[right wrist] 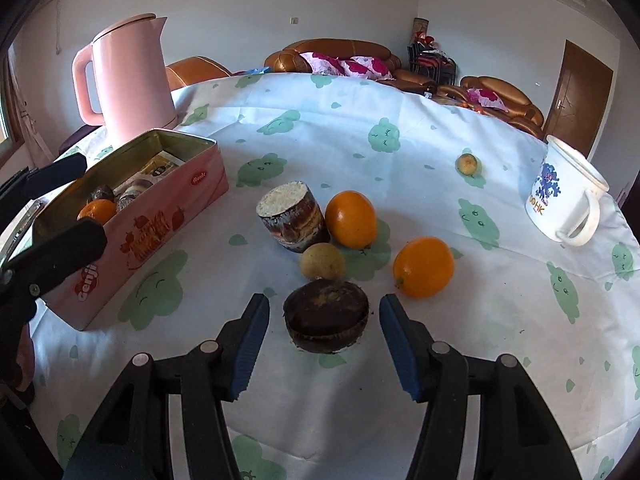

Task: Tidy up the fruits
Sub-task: 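Grasp the dark brown round cake with the right gripper while the left moves to the kiwi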

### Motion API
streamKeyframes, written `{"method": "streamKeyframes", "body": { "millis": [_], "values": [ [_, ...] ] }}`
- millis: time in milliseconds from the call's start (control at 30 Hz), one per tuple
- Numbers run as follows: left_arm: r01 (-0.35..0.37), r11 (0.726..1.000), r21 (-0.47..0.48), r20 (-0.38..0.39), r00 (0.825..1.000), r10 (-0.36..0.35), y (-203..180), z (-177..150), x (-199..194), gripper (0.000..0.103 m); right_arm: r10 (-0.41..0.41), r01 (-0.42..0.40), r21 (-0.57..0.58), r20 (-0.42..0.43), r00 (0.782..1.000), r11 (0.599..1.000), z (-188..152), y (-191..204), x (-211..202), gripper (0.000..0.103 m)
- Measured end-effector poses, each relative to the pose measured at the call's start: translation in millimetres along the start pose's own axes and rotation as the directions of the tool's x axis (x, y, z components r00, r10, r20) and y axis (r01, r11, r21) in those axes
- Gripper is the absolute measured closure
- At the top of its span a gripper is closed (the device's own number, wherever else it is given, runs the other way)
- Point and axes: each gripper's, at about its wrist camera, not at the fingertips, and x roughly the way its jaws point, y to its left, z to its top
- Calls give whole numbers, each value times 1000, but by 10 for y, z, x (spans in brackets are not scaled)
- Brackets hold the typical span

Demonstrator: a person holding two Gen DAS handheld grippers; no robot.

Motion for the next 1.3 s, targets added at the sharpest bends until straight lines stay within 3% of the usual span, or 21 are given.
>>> {"method": "streamKeyframes", "body": {
  "millis": [33,100,233,300,367,467,600,733,900,1033,1300],
  "values": [
    [3,1000,4,-3,1000,-3,-27,-3,12,5,10,-10,11,-2,1000,1000,-5,-30,0,45],
    [10,1000,10,-12,1000,-10,-74,-1,53,5,37,-37,43,-11,999,998,-10,-110,18,58],
    [44,999,14,-45,998,-43,-171,9,146,7,26,-28,57,33,999,998,-35,-160,-78,58],
    [62,998,15,-66,996,-61,-221,30,204,15,-29,27,52,54,998,998,-53,-181,-144,58],
    [87,996,18,-98,992,-85,-290,48,285,30,-69,64,75,73,995,995,-63,-276,-192,58],
    [146,989,16,-168,976,-141,-431,55,469,46,-97,88,121,71,993,989,-68,-457,-193,58],
    [206,978,20,-246,950,-194,-663,78,706,55,-101,89,141,84,991,986,-84,-532,-226,58],
    [213,977,20,-297,934,-197,-786,139,912,63,-109,94,149,95,989,984,-89,-537,-248,58],
    [210,977,18,-318,928,-194,-838,172,1022,64,-86,64,191,112,990,979,-114,-621,-285,58],
    [196,980,38,-324,930,-173,-885,184,1064,75,-87,64,190,116,989,980,-120,-622,-310,58],
    [203,979,24,-281,941,-188,-831,199,978,75,-88,57,199,147,985,978,-137,-645,-376,58]
  ]
}}
